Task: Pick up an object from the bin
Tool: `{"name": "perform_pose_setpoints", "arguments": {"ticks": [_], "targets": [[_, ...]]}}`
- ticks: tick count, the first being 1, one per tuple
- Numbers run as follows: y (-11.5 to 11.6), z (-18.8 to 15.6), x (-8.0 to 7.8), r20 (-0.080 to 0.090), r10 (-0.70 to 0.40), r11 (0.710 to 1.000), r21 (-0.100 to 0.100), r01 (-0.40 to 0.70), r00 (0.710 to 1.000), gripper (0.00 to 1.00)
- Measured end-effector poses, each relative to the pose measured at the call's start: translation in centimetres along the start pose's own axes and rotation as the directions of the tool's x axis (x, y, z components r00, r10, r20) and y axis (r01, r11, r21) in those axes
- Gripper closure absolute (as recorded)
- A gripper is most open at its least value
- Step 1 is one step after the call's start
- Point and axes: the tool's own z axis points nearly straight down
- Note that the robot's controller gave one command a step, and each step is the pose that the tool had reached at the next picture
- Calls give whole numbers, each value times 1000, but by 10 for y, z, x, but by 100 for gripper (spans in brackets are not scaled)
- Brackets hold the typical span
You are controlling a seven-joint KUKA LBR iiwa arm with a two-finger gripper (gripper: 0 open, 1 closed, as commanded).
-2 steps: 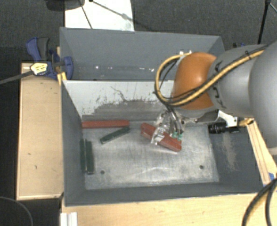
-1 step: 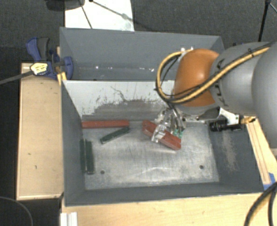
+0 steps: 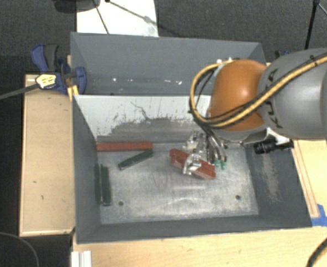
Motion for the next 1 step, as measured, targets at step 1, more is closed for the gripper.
{"name": "perform_pose_setpoints", "arguments": {"ticks": [1], "targets": [[-7, -101, -2, 3, 127, 992, -1, -127, 992, 100]]}}
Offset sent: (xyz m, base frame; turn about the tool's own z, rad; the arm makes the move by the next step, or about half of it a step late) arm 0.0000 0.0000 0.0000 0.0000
